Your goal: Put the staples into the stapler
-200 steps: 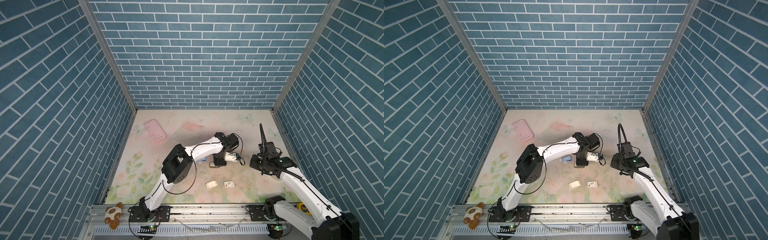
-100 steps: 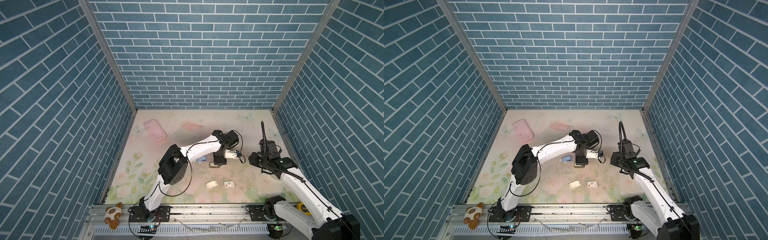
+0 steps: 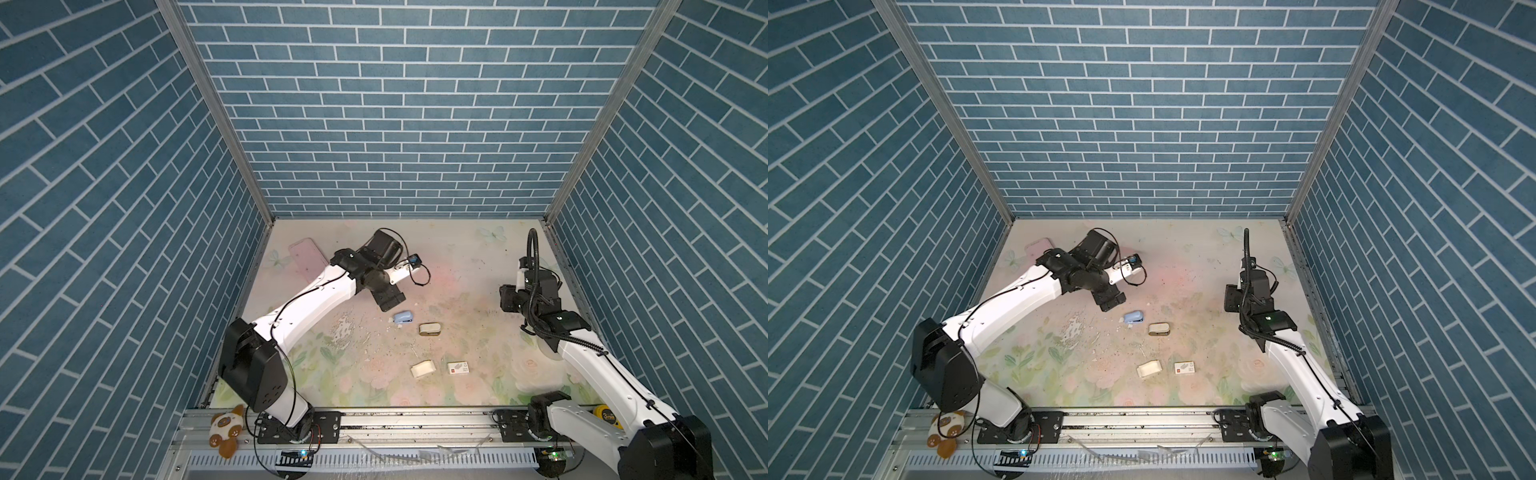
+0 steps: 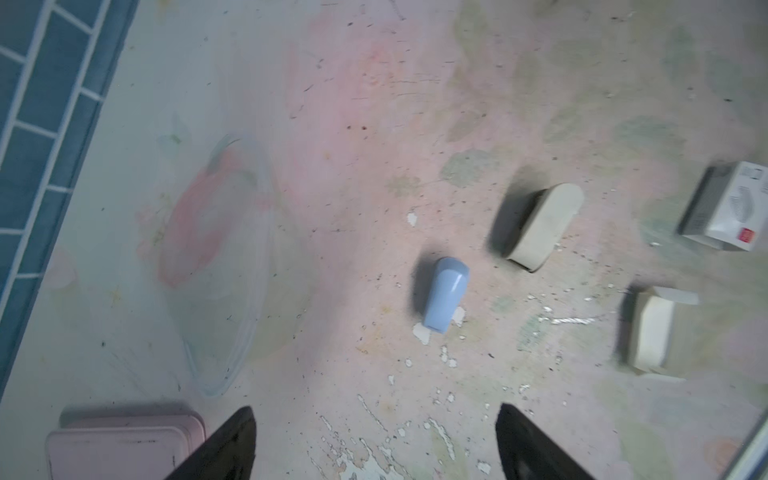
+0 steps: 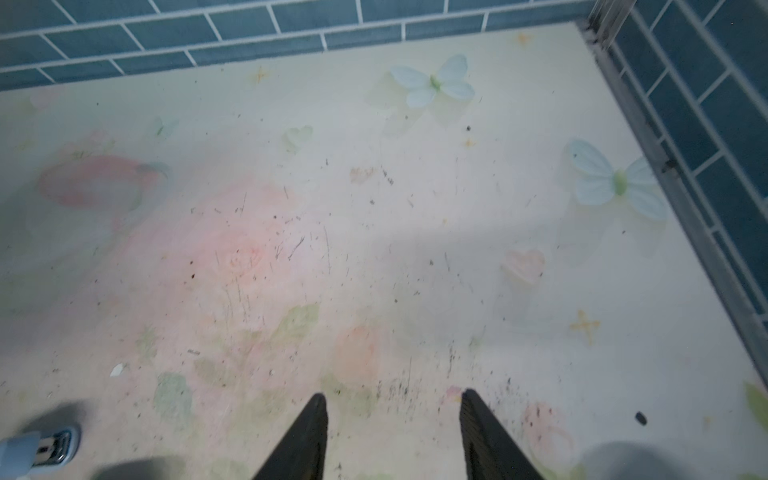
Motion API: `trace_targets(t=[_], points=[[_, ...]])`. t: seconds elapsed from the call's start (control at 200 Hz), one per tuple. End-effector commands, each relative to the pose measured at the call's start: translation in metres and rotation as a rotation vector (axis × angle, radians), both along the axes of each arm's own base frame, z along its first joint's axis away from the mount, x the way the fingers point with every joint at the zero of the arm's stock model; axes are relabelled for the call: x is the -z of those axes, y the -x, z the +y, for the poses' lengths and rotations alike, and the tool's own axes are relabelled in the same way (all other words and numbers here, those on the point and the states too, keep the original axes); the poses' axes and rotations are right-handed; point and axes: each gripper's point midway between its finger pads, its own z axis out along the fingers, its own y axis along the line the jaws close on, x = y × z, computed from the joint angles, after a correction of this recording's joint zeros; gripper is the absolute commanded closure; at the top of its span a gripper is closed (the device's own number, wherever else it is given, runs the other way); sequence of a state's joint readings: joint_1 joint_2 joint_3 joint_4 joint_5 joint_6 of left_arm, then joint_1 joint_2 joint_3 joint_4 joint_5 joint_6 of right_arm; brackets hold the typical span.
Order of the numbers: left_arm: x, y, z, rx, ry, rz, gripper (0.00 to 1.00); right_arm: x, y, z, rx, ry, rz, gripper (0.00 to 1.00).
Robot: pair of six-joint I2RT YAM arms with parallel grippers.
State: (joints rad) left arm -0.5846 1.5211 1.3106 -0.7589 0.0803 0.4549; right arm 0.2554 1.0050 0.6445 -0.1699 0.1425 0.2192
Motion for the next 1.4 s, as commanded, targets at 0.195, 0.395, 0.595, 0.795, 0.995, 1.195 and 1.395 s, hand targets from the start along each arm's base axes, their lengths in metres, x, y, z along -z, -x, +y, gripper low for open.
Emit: trace_targets(t=[0.195, 0.395, 0.595, 0.795, 0.995, 1.195, 1.395], points=[[0.035, -0.045, 0.073, -0.317, 0.248, -0.167, 0.08, -0.002, -0.023, -0.052, 0.121, 0.151, -0.263, 0.41], [0.034, -0.06, 0.118, -0.45, 0.463, -0.296, 0.0, 0.025, -0.033, -0.08, 0.188, 0.064, -0.311, 0.38], [0.042, -0.063, 0.15, -0.531, 0.532, -0.394, 0.01, 0.043, -0.046, -0.094, 0.193, 0.043, -0.318, 0.31], [0.045, -0.062, 0.193, -0.663, 0.594, -0.578, 0.01, 0.055, -0.055, -0.094, 0.177, 0.032, -0.327, 0.3], [0.068, -0.068, 0.199, -0.685, 0.626, -0.609, 0.0, 0.07, -0.063, -0.093, 0.167, 0.028, -0.302, 0.3], [0.075, -0.078, 0.204, -0.739, 0.567, -0.543, 0.0, 0.075, -0.072, -0.082, 0.093, 0.03, -0.241, 0.01], [0.075, -0.078, 0.202, -0.728, 0.567, -0.542, 0.0, 0.076, -0.074, -0.078, 0.075, 0.034, -0.235, 0.01]])
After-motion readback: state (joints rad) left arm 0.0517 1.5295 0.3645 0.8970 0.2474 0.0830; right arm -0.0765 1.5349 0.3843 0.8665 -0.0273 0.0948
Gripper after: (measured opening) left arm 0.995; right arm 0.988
